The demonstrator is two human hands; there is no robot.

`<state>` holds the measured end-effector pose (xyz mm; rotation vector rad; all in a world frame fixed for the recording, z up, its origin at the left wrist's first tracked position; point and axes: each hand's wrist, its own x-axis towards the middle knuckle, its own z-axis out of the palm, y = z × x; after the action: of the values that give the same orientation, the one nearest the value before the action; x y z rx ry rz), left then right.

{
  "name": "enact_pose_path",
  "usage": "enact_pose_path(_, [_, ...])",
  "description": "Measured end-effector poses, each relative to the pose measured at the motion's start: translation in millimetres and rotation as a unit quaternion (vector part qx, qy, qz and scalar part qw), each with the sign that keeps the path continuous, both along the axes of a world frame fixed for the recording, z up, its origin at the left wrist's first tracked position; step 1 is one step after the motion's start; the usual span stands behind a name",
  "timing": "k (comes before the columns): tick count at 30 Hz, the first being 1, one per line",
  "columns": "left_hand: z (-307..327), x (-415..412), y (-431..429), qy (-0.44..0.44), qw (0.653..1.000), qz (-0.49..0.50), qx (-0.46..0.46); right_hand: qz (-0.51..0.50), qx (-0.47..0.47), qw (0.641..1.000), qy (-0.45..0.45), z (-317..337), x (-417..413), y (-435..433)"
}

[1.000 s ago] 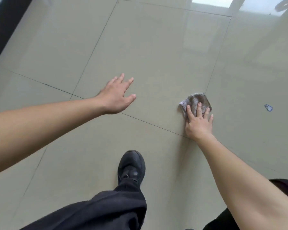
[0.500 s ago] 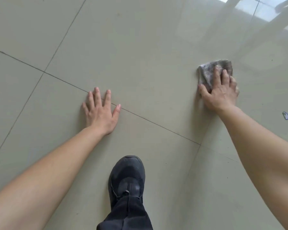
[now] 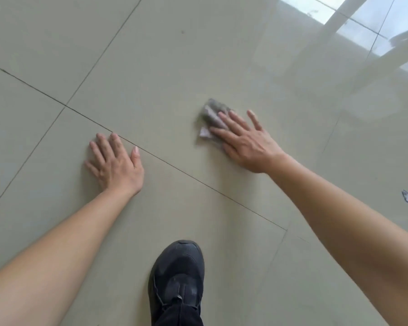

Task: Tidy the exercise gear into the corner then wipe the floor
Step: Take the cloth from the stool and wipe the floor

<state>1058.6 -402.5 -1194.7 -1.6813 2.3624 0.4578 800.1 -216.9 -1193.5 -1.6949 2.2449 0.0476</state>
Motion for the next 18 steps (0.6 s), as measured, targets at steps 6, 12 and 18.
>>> enact_pose_path(6, [0.1, 22.9, -20.4, 0.011, 0.998, -0.041, -0.052, -0.427, 0.038, 0.903, 0.001, -2.8, -68.6, -41.9])
enact_pose_path(12, [-2.9, 33.2, -49.3, 0.018, 0.996, 0.045, -0.072, -0.023, -0.018, 0.999, -0.038, -9.6, 87.8, -71.1])
enact_pose_path(18, [-8.1, 26.6, -72.0, 0.026, 0.995, 0.063, -0.076, 0.113, -0.022, 0.993, 0.004, -3.9, -1.5, -97.3])
